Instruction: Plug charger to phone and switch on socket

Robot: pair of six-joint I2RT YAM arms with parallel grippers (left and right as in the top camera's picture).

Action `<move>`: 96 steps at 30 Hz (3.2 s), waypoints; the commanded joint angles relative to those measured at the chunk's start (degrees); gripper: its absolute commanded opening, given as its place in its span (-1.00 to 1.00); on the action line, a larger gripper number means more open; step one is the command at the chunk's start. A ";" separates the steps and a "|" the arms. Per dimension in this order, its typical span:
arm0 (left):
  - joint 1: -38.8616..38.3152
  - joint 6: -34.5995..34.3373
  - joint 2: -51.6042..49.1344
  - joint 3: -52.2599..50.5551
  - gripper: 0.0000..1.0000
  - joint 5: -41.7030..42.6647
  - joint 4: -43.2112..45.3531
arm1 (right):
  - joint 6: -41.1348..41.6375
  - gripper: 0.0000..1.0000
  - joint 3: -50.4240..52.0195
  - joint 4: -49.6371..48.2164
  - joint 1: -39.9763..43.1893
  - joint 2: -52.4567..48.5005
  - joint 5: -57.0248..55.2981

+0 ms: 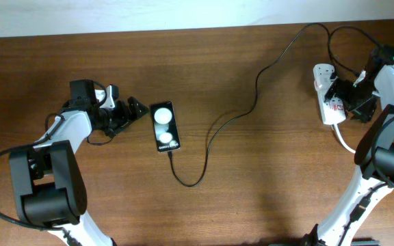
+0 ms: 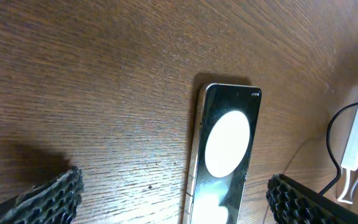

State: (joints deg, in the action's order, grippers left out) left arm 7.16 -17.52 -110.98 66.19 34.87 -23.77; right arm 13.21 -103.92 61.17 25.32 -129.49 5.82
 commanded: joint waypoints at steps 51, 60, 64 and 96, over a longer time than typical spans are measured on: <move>0.15 0.48 1.73 -0.48 0.98 -0.22 0.09 | -6.36 0.97 -2.82 3.89 1.33 -2.03 -3.04; 0.13 0.48 1.73 -0.48 0.99 -0.22 0.09 | -6.36 0.97 -2.82 3.89 1.33 -2.03 -3.04; 0.15 0.48 1.55 -0.48 0.98 -0.24 0.07 | -6.38 0.97 -2.82 3.91 1.33 -2.03 -3.04; -9.90 18.47 32.37 -36.79 0.98 -19.71 24.90 | -6.38 0.97 -2.82 3.91 1.33 -2.03 -3.04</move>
State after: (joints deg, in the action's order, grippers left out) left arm -2.72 -2.17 -83.57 35.27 15.35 -1.63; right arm 7.09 -105.86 65.14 26.50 -130.06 3.95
